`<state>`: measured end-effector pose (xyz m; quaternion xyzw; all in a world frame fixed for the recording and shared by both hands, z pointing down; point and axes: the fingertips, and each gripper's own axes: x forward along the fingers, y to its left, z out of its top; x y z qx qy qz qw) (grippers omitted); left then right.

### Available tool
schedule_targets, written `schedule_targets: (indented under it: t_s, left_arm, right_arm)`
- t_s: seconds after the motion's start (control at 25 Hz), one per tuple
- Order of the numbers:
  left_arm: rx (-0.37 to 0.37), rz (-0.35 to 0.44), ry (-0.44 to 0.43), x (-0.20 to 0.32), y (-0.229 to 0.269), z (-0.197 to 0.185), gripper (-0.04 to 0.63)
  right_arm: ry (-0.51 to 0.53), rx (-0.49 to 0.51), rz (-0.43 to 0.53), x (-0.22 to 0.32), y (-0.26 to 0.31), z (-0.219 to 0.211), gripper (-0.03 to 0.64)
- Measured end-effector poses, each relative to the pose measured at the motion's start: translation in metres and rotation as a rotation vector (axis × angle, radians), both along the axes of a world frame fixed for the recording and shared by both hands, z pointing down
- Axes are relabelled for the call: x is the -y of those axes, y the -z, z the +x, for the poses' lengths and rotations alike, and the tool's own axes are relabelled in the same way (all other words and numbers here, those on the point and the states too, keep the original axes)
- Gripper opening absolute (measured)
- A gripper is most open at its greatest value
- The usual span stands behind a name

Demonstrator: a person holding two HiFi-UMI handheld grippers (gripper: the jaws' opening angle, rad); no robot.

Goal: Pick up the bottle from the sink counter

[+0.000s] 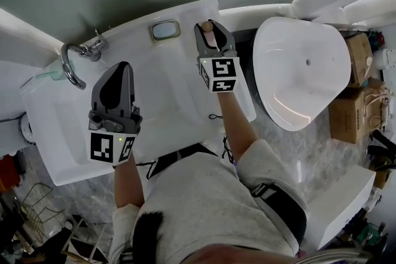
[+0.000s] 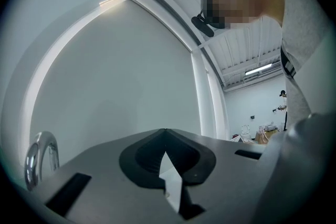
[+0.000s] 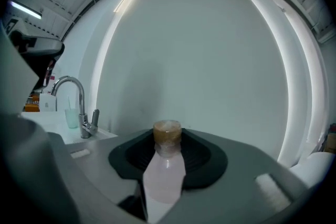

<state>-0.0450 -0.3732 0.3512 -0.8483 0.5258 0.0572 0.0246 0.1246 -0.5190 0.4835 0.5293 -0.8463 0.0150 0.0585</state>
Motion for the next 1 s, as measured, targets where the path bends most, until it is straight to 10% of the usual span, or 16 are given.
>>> schedule_targets:
  t_s: [1.0]
  left_arm:
    - [-0.008, 0.101, -0.115, -0.067, 0.064, -0.016, 0.008]
  right_arm:
    - [-0.103, 0.047, 0.096, -0.158, 0.122, 0.004, 0.150]
